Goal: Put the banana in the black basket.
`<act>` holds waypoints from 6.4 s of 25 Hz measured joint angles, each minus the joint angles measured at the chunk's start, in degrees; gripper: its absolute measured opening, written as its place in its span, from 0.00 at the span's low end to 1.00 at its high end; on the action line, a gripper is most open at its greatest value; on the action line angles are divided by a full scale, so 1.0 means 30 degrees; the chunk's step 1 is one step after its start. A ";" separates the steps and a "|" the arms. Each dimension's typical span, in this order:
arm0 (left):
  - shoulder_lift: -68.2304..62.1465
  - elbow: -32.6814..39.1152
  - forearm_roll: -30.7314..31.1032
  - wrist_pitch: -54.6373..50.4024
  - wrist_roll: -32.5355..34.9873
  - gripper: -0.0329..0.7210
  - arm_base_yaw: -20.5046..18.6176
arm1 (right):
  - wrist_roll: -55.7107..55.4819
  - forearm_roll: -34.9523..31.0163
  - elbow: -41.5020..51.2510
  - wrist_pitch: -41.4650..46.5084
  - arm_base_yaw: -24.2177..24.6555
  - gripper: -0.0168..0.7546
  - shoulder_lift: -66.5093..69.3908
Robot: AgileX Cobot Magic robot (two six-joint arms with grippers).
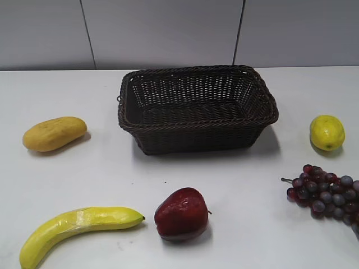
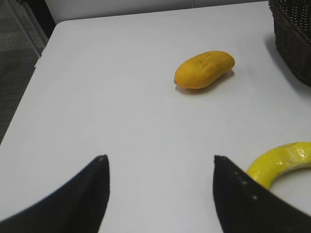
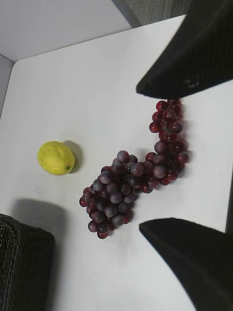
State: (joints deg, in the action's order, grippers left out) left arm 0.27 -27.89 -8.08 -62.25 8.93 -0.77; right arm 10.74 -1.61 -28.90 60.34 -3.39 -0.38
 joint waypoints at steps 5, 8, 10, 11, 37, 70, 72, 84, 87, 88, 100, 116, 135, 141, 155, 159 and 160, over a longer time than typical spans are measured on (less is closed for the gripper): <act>0.0000 0.0000 0.0000 0.0000 0.0000 0.70 0.0000 | 0.0000 0.0000 0.0000 0.0000 0.0000 0.77 0.0000; 0.0000 0.0000 0.0000 0.0000 0.0000 0.70 0.0000 | 0.0000 0.0000 0.0000 -0.0016 0.0000 0.77 0.0000; 0.0000 0.0000 0.0000 0.0000 0.0000 0.70 0.0000 | 0.0000 0.0000 0.0000 -0.0016 0.0000 0.77 0.0000; 0.0000 0.0000 0.0000 0.0000 0.0000 0.70 0.0000 | 0.0000 0.0000 0.0000 -0.0016 0.0000 0.77 0.0000; 0.0000 0.0000 0.0042 0.0000 0.0000 0.69 0.0000 | 0.0000 0.0000 0.0000 -0.0016 0.0000 0.77 0.0000; -1.1798 -0.1357 -0.0879 0.2934 0.5254 0.83 0.7620 | 0.0000 0.0000 0.0000 -0.0036 0.0000 0.77 0.0000; -1.3507 -0.1695 -0.0814 0.3551 0.6107 0.83 0.8407 | 0.0000 0.0000 0.0000 -0.0036 0.0000 0.77 0.0000; -2.4093 -0.3325 0.0657 0.6804 0.8201 0.83 1.1601 | 0.0000 0.0000 0.0000 -0.0036 0.0000 0.77 0.0000; -2.6536 -0.3363 0.1094 0.7580 0.8285 0.83 1.2020 | 0.0000 0.0000 0.0000 -0.0036 0.0000 0.77 0.0000; -2.7188 -0.3363 0.1148 0.7939 0.8302 0.83 1.2080 | 0.0000 0.0000 0.0000 -0.0036 0.0000 0.77 0.0000; -3.2426 -0.3437 0.2366 1.0060 0.8307 0.83 1.2141 | 0.0000 0.0000 0.0000 -0.0036 0.0000 0.77 0.0000; -3.2352 -0.3437 0.2955 0.9614 0.8328 0.46 1.2148 | 0.0000 0.0000 0.0000 -0.0036 0.0000 0.77 0.0000; -2.9590 -1.4767 0.6472 0.3180 0.8467 0.46 1.2148 | 0.0000 0.0000 0.0000 -0.0036 0.0000 0.77 0.0000; -3.3170 -2.0764 0.6888 0.3000 0.8690 0.46 1.2204 | 0.0000 0.0000 0.0000 -0.0036 0.0000 0.77 0.0000; -4.1080 -2.6461 0.6946 0.4699 1.0018 0.46 1.3331 | 0.0000 0.0000 0.0000 -0.0036 0.0000 0.77 0.0000; -4.1916 -2.6476 0.6989 0.6387 1.0037 0.46 1.3647 | 0.0000 0.0000 0.0000 -0.0036 0.0000 0.77 0.0000; -4.2070 -2.6476 0.6989 0.6668 1.0037 0.46 1.3667 | 0.0000 0.0000 0.0000 -0.0036 0.0000 0.77 0.0000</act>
State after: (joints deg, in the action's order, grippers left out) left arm -125.94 -107.32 12.89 -42.24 39.05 40.23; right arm 10.74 -1.61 -28.90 60.23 -3.39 -0.38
